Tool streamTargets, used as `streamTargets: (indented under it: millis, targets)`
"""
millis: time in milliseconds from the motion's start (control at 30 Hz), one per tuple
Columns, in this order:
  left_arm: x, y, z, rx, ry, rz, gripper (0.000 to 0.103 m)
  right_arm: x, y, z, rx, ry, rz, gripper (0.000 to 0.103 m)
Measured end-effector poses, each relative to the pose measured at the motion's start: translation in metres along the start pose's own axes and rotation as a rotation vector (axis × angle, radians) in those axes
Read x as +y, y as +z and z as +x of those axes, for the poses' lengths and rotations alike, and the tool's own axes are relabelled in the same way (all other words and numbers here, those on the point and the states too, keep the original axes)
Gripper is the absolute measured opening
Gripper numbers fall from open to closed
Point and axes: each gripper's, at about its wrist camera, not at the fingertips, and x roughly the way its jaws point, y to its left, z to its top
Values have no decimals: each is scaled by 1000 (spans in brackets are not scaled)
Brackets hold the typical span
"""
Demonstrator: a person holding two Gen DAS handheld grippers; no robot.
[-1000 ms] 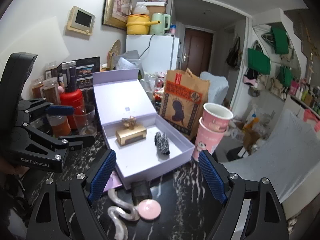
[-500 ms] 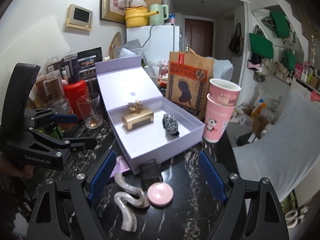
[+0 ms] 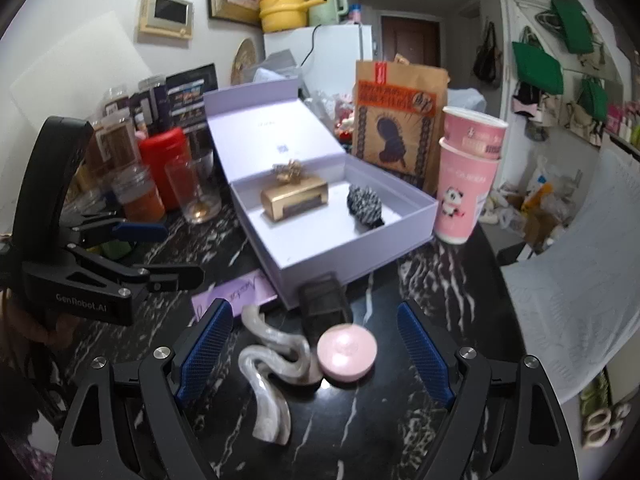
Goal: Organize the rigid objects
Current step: 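Withdraw both tools from the box toward the claw clip and palette on the table, then grasp the pearly white claw clip with the right tool while the left tool grasps the purple palette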
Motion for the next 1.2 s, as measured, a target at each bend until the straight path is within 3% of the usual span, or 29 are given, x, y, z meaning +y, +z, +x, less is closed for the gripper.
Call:
streamTargets:
  millis: [567,1100,1200]
  targets:
    - [8,-28,34,88,-49,-14,89,12,-34,42,123,43,4,85]
    - [10,-29,49,90,-90,-4,89,29,-38,56,93,38,-56,85]
    - [14,-27,49,75,-98,-18,84,32,-37,59,96,41,-65,78]
